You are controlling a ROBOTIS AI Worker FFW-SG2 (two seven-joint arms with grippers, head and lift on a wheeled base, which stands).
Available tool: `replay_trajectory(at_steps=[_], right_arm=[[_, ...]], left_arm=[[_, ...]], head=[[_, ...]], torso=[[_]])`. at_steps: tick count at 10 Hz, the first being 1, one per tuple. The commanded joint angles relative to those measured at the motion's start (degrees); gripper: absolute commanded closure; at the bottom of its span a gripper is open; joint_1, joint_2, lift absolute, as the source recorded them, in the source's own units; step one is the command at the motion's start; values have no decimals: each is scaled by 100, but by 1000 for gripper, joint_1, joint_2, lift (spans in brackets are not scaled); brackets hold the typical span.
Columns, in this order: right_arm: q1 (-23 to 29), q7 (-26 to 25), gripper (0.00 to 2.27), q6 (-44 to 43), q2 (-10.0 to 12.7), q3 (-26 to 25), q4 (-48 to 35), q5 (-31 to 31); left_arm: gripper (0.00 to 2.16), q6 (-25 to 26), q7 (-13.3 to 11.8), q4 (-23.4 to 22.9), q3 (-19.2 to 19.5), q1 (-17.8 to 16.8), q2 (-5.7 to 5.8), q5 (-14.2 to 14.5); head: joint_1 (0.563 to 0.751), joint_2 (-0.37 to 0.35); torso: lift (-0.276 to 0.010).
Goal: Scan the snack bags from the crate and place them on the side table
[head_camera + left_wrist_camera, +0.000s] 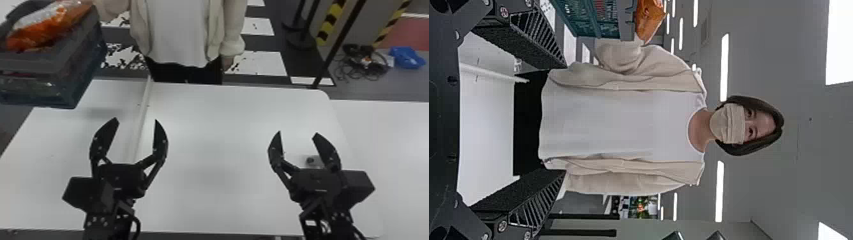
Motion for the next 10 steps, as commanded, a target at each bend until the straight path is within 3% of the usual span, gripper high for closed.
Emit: replay_trajectory(at_steps=[1, 10], right_arm=[[0, 1, 110, 0, 0, 0, 0, 0], [0, -8, 110, 0, -9, 9, 0, 0]], left_arm=[[144, 0, 0, 0, -1, 0, 0, 0], [144, 18, 0, -35, 34, 18, 0, 0]], head=[[695, -62], [695, -60]], torso=[[-50], [-50]])
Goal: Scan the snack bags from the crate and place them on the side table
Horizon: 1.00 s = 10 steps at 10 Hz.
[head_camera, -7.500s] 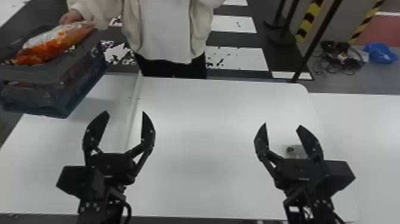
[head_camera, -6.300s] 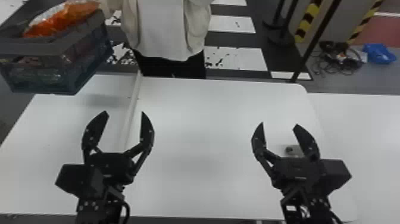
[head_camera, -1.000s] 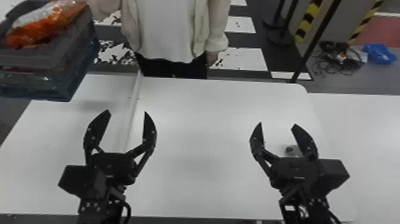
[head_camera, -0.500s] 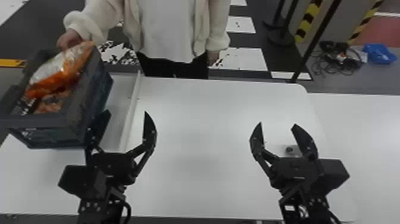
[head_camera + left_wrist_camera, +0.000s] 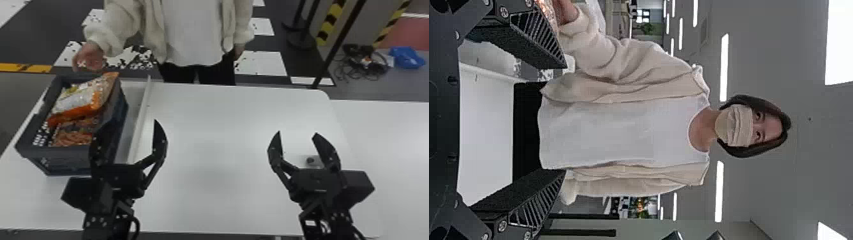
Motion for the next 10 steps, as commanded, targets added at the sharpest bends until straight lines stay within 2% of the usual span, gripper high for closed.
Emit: replay_trajectory(at_steps=[1, 2, 5, 8, 9, 10], right_arm=[[0, -6, 110, 0, -1, 8, 0, 0], [0, -6, 110, 0, -9, 8, 0, 0], [-9, 3, 110, 0, -36, 25, 0, 0], [-26, -6, 110, 35, -62, 60, 0, 0], [-35, 3, 110, 35, -71, 69, 0, 0], [-35, 3, 110, 35, -80, 69, -9, 0]], left_arm=[[144, 3, 0, -4, 9, 0, 9, 0], [144, 20, -9, -13, 53, 0, 9, 0], [144, 565, -88, -312, 387, -61, 9, 35], [144, 1110, -281, -497, 914, -176, 9, 229], [144, 1497, -369, -620, 1125, -237, 26, 308], [144, 1672, -413, -655, 1301, -299, 44, 325]], head=[[695, -59], [695, -57], [695, -37], [695, 6], [695, 31], [695, 55]], torso=[[-50], [-50], [-50], [-50], [-50], [-50]])
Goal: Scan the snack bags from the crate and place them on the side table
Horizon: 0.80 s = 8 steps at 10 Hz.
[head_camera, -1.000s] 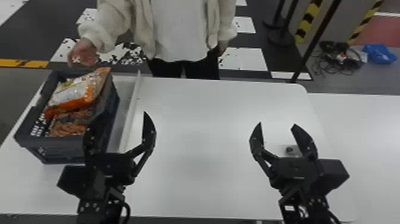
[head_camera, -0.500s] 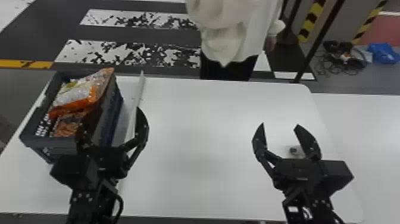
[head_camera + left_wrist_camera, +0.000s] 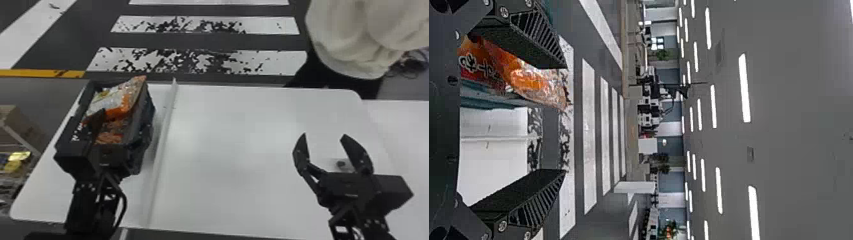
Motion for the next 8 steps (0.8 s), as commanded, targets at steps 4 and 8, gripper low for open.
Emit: replay_trajectory(at_steps=[4, 8], right_arm=[[8, 3, 110, 16, -24, 1, -8, 0], [8, 3, 110, 34, -33, 1, -8, 0]], left_arm=[[144, 1121, -257, -159, 712, -360, 134, 112], [144, 2035, -705, -36, 1231, -913, 424, 173]], head=[[695, 121], [695, 188]], torso=[[-50], [-50]])
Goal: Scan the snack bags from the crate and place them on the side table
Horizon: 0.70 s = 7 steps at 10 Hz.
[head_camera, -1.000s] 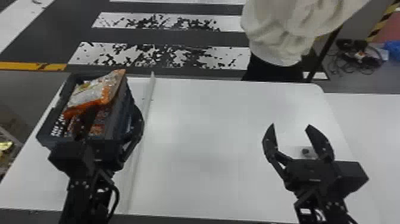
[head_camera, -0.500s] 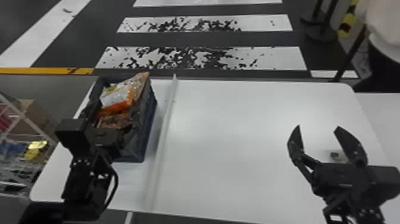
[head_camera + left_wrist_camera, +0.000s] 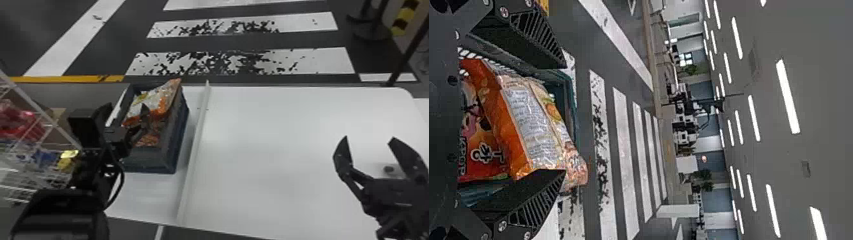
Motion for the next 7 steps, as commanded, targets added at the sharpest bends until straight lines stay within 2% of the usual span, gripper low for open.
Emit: replay_trajectory(at_steps=[1, 3, 4, 5, 6, 7], right_arm=[[0, 0, 110, 17, 0, 0, 0, 0], [18, 0, 110, -1, 0, 0, 0, 0], [18, 0, 110, -1, 0, 0, -9, 0], [18, 0, 110, -1, 0, 0, -17, 0], [18, 0, 110, -1, 0, 0, -17, 0], [27, 0, 110, -1, 0, 0, -17, 0]], left_arm=[[140, 358, -69, 138, 132, -285, 73, 37], [140, 675, -254, 481, 185, -707, 90, 11], [137, 974, -526, 665, 202, -944, 117, -95], [124, 974, -799, 850, 282, -1120, 117, -183], [90, 974, -1220, 1008, 387, -1287, 117, -236], [36, 1097, -1396, 1087, 510, -1401, 117, -236]], head=[[695, 205], [695, 226], [695, 229], [695, 229], [695, 227], [695, 226]], torso=[[-50], [-50], [-50], [-50], [-50], [-50]])
